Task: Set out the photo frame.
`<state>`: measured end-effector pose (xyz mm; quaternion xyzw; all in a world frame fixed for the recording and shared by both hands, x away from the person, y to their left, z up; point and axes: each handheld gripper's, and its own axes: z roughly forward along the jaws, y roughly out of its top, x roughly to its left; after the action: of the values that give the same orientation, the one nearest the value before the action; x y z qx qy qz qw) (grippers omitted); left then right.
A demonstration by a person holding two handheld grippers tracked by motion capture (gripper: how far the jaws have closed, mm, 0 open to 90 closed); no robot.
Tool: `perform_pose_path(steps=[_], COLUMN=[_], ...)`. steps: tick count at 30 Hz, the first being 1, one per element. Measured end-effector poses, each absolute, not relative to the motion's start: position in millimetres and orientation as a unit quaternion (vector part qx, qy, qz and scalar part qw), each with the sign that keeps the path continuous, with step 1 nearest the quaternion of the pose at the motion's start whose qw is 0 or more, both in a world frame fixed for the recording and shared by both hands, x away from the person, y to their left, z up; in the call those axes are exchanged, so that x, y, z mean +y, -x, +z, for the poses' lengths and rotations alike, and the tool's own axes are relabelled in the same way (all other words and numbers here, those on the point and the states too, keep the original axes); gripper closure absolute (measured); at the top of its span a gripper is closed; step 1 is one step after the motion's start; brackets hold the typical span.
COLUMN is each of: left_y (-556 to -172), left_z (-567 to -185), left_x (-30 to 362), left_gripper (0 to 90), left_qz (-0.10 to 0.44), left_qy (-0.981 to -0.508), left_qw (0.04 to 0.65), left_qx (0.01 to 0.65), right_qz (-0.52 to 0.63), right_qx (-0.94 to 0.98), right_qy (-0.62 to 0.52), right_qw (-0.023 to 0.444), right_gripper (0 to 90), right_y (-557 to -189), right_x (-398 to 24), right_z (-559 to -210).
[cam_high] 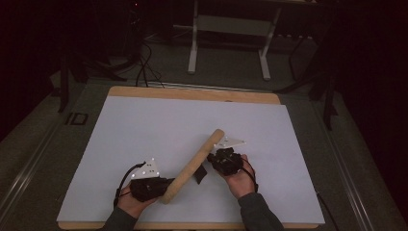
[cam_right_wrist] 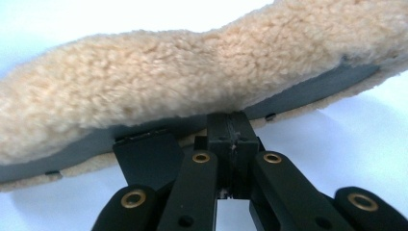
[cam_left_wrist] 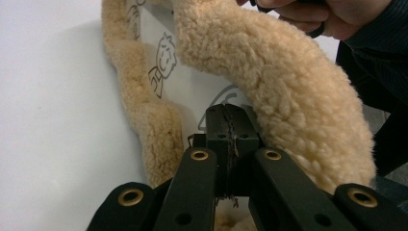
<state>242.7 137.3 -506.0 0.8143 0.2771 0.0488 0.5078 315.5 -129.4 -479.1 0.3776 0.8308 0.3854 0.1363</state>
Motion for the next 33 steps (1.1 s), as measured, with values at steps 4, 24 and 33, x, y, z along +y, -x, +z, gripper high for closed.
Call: perform_pose_path(steps=[4,24,33], left_y=[-243,-241,-239], left_z=[-507,-511,-513], left_x=[135,118,108], left_gripper=[90.0,90.0,90.0], left_qz=[0.050,0.041,0.037], left_qy=[-0.813,-0.815,-0.822], left_qw=[0.510,0.513,0.509], left_qx=[0.277,0.267,0.254], right_qz=[0.382,0.370,0.361], right_qx=[0.834,0.848,0.857], right_qy=[-0.373,-0.361,-0.351], right_qw=[0.139,0.118,0.112], right_gripper=[90.0,90.0,90.0], right_y=[-316,-324,-325], right_x=[-127,-109,-100], right_z=[-477,-472,-468])
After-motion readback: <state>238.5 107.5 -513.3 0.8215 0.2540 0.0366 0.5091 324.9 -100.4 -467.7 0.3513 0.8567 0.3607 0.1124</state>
